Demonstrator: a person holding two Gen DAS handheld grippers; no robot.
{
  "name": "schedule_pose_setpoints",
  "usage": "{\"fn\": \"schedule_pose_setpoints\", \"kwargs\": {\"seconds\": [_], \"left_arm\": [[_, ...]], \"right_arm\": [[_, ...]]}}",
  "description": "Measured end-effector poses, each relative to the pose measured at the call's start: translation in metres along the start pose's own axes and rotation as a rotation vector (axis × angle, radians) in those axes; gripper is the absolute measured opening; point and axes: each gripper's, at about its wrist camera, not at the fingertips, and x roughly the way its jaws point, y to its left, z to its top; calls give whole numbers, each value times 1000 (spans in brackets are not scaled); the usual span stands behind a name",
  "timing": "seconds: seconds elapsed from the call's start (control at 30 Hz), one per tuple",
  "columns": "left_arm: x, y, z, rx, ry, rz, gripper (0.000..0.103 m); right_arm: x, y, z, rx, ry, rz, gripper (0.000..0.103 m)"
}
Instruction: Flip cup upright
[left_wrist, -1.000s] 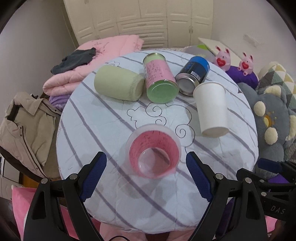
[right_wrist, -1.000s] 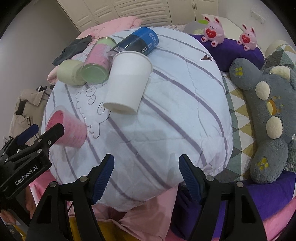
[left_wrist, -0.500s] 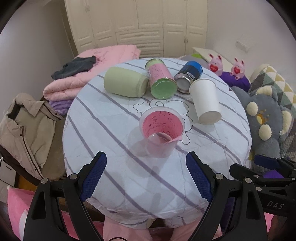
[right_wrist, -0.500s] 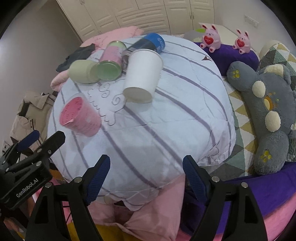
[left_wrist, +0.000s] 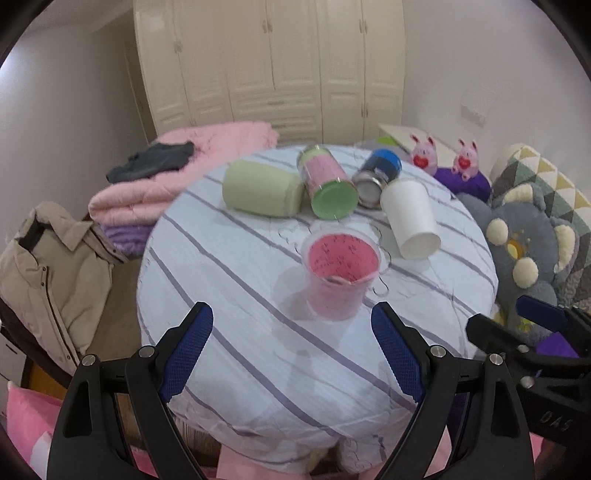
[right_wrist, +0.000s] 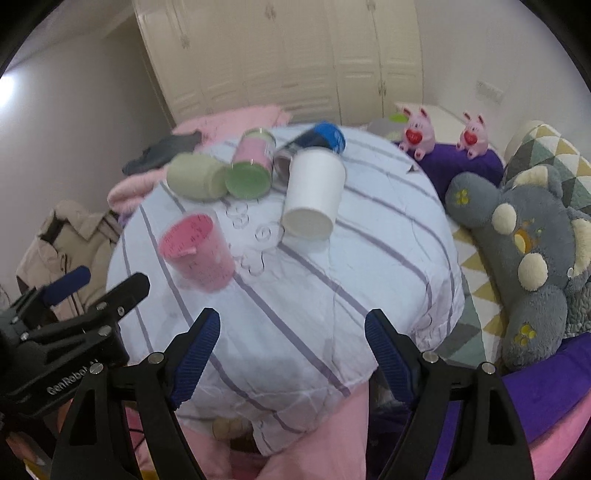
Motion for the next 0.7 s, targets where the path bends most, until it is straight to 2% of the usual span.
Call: {"fn": "schedule_pose_setpoints", "kwargs": {"seconds": [0.17,0.33,0.47,0.7], "left_arm": [[-8,7,-3,5,-94,9,89],[-12,12,-5,-14,-159,1,95],[-13,16,-8,-27,-196,-14,95],[-13,17,-11,-35,-260,-2,95]], "right_arm": [[-10,4,-3,4,-99,35,82],[-20,12,-6,-28,-213,-6,82],[-22,14,-8,-22,-255,3,83],[-20,14,-12,-25,-310,-29,83]]}}
